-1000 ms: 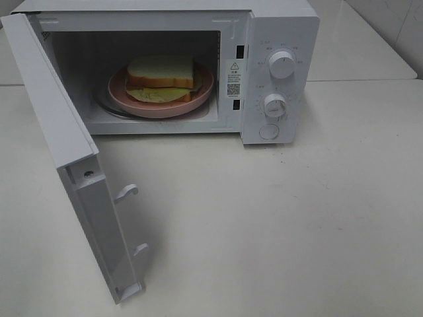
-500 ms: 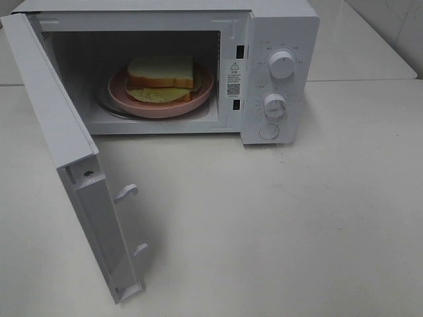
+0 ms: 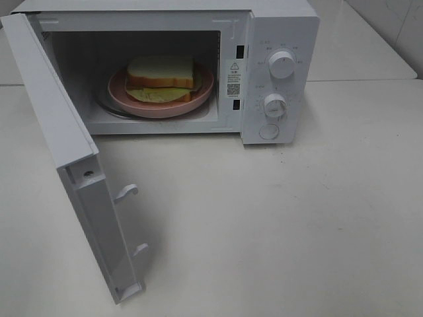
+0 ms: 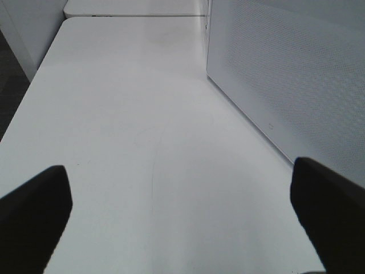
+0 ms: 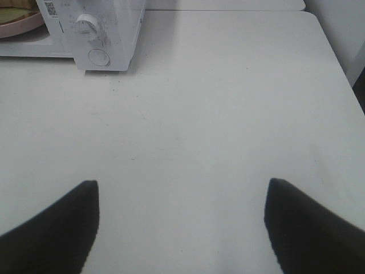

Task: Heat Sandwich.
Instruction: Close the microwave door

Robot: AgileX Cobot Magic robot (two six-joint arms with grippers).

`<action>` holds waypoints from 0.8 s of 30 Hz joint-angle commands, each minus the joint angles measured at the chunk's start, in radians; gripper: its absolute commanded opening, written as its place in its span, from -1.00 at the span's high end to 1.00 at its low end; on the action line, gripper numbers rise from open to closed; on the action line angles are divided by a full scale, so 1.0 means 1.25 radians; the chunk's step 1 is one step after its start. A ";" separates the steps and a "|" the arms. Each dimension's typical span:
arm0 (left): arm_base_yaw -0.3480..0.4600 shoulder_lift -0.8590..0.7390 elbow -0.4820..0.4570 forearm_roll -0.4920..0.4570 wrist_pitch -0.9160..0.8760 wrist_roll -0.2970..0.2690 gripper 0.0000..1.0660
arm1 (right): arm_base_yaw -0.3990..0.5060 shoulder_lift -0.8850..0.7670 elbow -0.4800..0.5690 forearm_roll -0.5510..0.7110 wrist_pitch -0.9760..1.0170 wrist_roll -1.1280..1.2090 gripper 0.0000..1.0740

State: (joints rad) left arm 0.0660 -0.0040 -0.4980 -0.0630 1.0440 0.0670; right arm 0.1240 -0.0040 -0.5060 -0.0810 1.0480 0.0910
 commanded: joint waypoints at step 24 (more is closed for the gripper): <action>-0.002 0.117 -0.028 -0.010 -0.141 -0.003 -0.90 | -0.006 -0.021 0.001 -0.002 -0.008 -0.004 -0.42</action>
State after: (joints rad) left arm 0.0660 0.1170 -0.5260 -0.0710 0.9160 0.0670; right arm 0.1240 -0.0040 -0.5060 -0.0810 1.0480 0.0910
